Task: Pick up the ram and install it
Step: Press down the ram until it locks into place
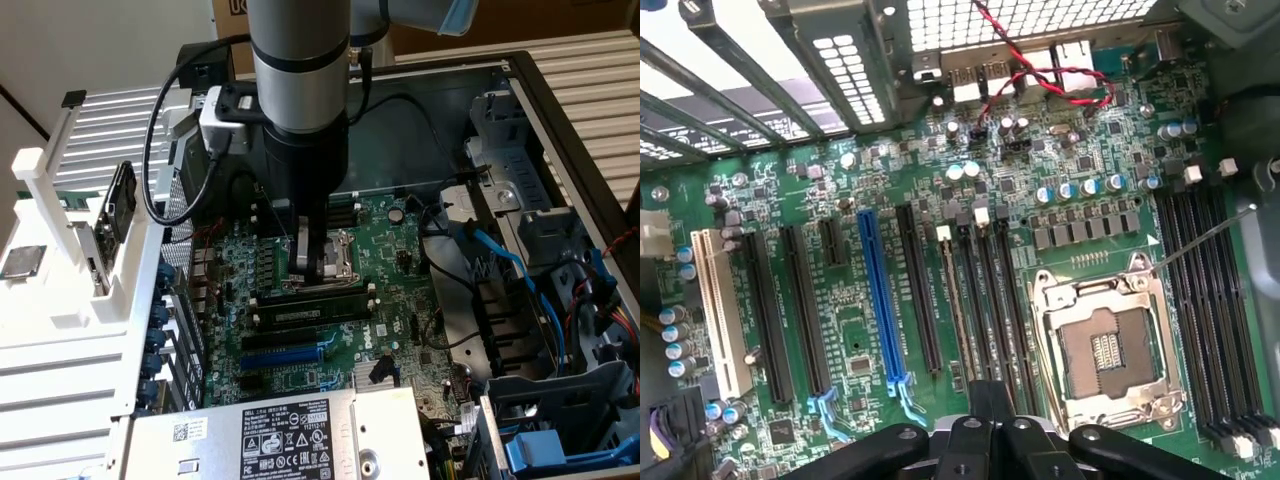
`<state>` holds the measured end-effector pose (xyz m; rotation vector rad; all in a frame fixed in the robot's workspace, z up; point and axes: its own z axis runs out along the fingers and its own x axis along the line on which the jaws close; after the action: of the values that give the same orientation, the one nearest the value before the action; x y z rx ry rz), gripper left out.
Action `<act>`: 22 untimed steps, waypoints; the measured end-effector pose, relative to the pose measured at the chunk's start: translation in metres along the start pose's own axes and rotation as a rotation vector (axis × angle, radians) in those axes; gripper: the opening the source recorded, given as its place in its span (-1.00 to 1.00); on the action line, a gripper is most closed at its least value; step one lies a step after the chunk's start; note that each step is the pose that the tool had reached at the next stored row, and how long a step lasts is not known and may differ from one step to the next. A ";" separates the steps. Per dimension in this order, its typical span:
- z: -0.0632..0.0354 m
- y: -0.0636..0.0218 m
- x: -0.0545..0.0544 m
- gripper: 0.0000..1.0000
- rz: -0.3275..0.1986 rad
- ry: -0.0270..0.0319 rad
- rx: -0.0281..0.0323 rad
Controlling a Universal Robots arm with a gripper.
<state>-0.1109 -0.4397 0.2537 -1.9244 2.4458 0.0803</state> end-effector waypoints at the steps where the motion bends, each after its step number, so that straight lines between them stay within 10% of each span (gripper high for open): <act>1: 0.0000 0.0000 0.000 -0.80 0.015 -0.0004 0.0009; 22: 0.0000 0.0000 0.000 -0.80 0.340 -0.0079 0.0185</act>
<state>-0.1109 -0.4396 0.2537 -1.4775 2.7297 0.0714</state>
